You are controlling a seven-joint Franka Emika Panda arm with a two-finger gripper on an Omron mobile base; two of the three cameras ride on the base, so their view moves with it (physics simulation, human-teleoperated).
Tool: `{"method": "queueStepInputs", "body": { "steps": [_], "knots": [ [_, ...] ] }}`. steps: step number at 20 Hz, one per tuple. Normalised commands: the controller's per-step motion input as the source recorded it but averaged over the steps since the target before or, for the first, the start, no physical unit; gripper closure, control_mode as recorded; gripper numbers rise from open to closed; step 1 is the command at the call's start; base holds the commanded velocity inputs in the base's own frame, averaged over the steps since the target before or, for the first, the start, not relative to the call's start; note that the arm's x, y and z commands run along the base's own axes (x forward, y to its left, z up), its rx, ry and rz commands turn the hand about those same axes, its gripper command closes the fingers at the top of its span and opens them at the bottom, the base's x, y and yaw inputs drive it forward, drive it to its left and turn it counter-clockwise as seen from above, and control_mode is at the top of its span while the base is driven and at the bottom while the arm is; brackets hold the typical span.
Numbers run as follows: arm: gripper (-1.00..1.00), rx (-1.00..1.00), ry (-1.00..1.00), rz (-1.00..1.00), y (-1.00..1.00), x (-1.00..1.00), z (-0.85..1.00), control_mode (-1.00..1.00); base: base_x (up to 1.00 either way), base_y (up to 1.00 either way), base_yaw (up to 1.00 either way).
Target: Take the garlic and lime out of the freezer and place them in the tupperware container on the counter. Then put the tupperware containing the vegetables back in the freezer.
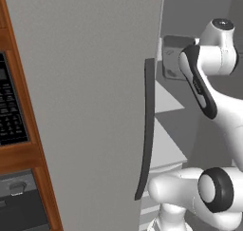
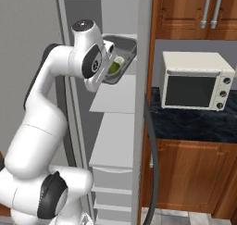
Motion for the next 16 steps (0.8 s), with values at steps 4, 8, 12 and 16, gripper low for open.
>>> {"method": "queueStepInputs", "body": {
  "steps": [4,8,12,16],
  "knots": [
    [1.0,0.0,0.06,0.0,-0.16,0.67,0.12,-1.0,0.0,0.0,0.0],
    [1.0,0.0,0.08,0.01,-0.08,0.63,0.09,-1.0,0.0,0.0,0.0],
    [1.0,0.0,0.03,0.11,-0.09,0.69,0.0,-1.0,0.0,0.0,0.0],
    [1.0,0.02,0.0,0.17,-0.28,0.5,0.01,-1.0,0.0,0.0,0.0]
  ]
}}
